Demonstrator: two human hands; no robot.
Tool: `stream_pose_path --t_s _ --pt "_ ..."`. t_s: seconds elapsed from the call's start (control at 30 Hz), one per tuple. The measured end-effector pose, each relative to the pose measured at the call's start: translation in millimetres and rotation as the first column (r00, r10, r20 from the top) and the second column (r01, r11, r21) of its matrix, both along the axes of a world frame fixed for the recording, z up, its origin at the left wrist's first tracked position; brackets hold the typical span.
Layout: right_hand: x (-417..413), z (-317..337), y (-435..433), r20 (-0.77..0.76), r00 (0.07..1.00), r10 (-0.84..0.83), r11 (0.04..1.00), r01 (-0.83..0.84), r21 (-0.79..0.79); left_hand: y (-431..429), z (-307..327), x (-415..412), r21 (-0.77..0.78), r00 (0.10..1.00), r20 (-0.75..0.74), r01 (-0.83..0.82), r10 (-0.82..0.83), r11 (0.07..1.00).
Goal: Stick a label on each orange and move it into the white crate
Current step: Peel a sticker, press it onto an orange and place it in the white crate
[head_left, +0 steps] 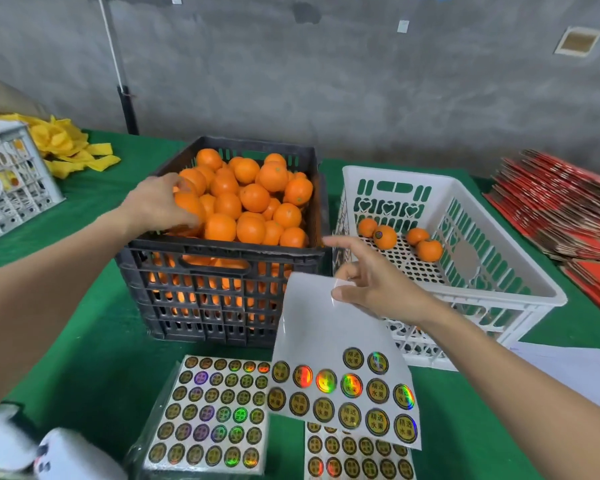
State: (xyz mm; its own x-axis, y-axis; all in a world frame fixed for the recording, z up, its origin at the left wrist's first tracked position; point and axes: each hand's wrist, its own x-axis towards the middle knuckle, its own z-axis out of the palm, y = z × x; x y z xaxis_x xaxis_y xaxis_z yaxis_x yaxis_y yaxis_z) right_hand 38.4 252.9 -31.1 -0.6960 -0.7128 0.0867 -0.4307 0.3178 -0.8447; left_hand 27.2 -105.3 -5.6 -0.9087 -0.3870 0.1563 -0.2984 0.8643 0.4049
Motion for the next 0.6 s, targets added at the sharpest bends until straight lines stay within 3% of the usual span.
stream_pose_path --t_s 0.07,0.1,0.2,0.27,0.3,0.37,0.47,0.53,0.6 --pt "3.2 -22.0 5.8 -0.017 0.999 0.038 0.997 -0.037 0.072 25.7 6.6 6.4 0.324 0.981 -0.191 0.071 -0.009 0.944" --pt "5.7 -35.9 9.2 -0.030 0.998 0.053 0.993 -0.049 0.104 40.9 11.2 10.9 0.503 0.967 -0.255 0.149 -0.018 0.852" --pt "13.4 -77.9 16.8 -0.079 0.994 0.070 0.974 -0.051 0.221 87.7 23.4 27.6 0.867 0.950 -0.309 0.300 -0.043 0.397" --pt "15.7 -96.9 21.0 -0.068 0.995 0.067 0.958 -0.045 0.284 113.0 26.5 39.1 0.952 0.957 -0.284 0.289 -0.060 0.100" --pt "16.2 -102.2 23.4 -0.054 0.996 0.069 0.950 -0.049 0.308 122.9 25.6 43.5 0.965 0.962 -0.261 0.262 -0.073 0.003" --pt "17.2 -106.9 29.8 -0.037 0.996 0.081 0.937 -0.063 0.344 139.8 21.2 50.3 0.974 0.966 -0.223 0.214 -0.131 -0.080" --pt "20.7 -104.4 37.5 -0.154 0.985 0.071 0.955 -0.022 0.295 162.5 11.7 58.0 0.985 0.953 -0.164 0.142 -0.255 -0.100" --pt "25.4 -91.0 38.0 -0.232 0.971 -0.054 0.992 0.080 0.101 172.6 4.1 59.5 0.990 0.943 -0.113 0.081 -0.313 -0.115" --pt "30.2 -66.8 37.7 -0.210 0.953 -0.219 0.971 0.193 -0.139 180.0 -0.3 59.9 0.990 0.934 -0.069 0.022 -0.350 -0.136"
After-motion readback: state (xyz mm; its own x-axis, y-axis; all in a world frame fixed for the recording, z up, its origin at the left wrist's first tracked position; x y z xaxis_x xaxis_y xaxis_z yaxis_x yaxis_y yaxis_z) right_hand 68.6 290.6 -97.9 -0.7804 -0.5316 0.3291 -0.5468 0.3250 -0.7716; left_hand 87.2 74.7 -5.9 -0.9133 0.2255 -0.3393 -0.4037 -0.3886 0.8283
